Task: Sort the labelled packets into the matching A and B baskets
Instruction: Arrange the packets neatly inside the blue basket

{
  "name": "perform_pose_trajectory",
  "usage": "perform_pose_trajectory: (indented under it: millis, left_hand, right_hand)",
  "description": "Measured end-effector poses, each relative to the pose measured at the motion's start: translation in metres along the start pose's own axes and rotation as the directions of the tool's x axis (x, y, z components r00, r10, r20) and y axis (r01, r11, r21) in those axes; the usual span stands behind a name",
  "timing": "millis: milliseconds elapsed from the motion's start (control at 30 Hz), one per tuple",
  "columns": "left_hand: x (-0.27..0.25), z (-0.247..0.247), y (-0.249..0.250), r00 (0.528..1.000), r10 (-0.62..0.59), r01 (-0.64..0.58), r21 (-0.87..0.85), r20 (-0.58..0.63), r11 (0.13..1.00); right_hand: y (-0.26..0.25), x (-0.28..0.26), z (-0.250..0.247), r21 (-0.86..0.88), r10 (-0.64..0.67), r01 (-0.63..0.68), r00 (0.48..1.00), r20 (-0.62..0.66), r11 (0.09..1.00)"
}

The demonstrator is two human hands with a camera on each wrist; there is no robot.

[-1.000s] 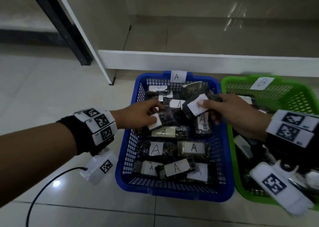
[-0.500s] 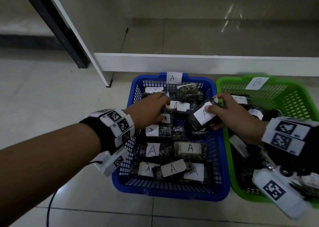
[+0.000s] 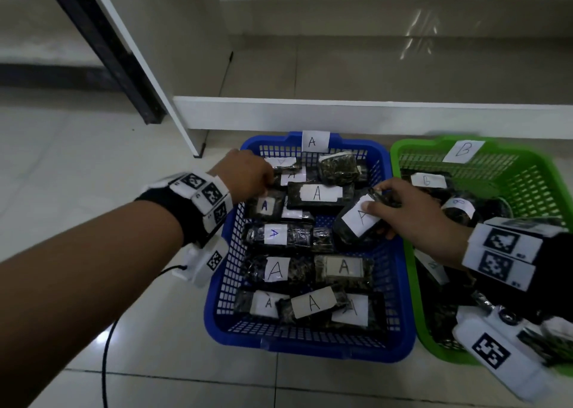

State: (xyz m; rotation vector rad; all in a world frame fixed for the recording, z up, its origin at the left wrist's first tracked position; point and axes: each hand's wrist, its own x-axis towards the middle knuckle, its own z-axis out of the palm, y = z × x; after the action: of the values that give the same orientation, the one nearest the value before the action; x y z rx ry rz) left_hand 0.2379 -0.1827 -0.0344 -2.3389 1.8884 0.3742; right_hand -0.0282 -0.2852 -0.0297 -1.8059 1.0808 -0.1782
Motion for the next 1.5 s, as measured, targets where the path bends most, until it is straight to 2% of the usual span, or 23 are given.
perform_pose_trajectory:
  millis: [100, 200, 400, 533, 600, 667, 733, 800, 833, 1067, 1133, 1233, 1400, 1500]
  left_hand:
    - [-0.011, 0.017, 0.003, 0.994, 0.095, -0.07, 0.349, -0.056, 0.935]
    - [-0.012, 0.022, 0.005, 0.981, 0.169, -0.109, 0.439, -0.1, 0.892]
    - [0.006, 0.007, -0.007, 0.988, 0.029, -0.003, 0.169, -0.149, 0.986]
    - [0.012, 0.004, -0.006, 0.954, 0.041, -0.003, 0.128, -0.296, 0.992]
    - [0.016, 0.003, -0.002, 0.953, 0.031, -0.007, 0.082, -0.301, 0.997]
    - [0.021, 0.003, 0.002, 0.978, 0.026, -0.024, 0.014, -0.205, 1.0]
    - [0.024, 0.007, 0.008, 1.0, 0.005, -0.007, -0.069, -0.027, 0.998]
    - [0.025, 0.014, 0.014, 0.992, -0.036, 0.048, -0.104, 0.117, 0.993]
    - [0.026, 0.017, 0.017, 0.99, -0.045, 0.056, -0.076, 0.135, 0.996]
    - [0.029, 0.024, 0.008, 0.997, -0.079, 0.079, -0.01, -0.003, 0.997]
    - [0.027, 0.021, 0.006, 0.994, -0.06, 0.048, -0.121, -0.094, 0.992]
    - [0.025, 0.012, 0.008, 0.965, -0.097, -0.021, -0.442, -0.243, 0.897]
    - [0.032, 0.007, 0.004, 0.906, -0.292, 0.111, -0.491, -0.308, 0.864]
    - [0.034, 0.008, 0.006, 0.905, -0.318, 0.181, -0.422, -0.282, 0.888]
  right_hand:
    - [0.001, 0.001, 0.003, -0.026, -0.025, 0.025, 1.0, -0.016, 0.999]
    - [0.005, 0.002, 0.004, -0.035, -0.06, 0.058, 0.997, -0.043, 0.998]
    - [0.007, 0.002, 0.0, -0.075, -0.073, 0.068, 0.995, -0.074, 0.995]
    - [0.01, 0.004, -0.002, -0.103, -0.069, 0.066, 0.997, -0.024, 0.992]
    - [0.012, 0.007, -0.003, -0.111, -0.065, 0.063, 0.998, -0.017, 0.992]
    - [0.013, 0.01, -0.004, -0.112, -0.063, 0.061, 0.998, -0.014, 0.992]
    - [0.015, 0.012, -0.005, -0.13, -0.072, 0.07, 0.997, -0.011, 0.989]
    - [0.016, 0.013, -0.005, -0.143, -0.086, 0.084, 0.996, -0.007, 0.986]
    - [0.016, 0.013, -0.005, -0.151, -0.093, 0.091, 0.996, -0.002, 0.984]
    - [0.017, 0.014, -0.007, -0.201, -0.113, 0.114, 0.993, 0.016, 0.973]
    - [0.017, 0.014, -0.007, -0.211, -0.115, 0.117, 0.993, 0.025, 0.97]
    - [0.017, 0.013, -0.007, -0.209, -0.118, 0.122, 0.993, 0.032, 0.97]
    - [0.015, 0.012, -0.008, -0.224, -0.132, 0.138, 0.99, 0.038, 0.965]
    - [0.015, 0.012, -0.009, -0.223, -0.138, 0.143, 0.99, 0.039, 0.964]
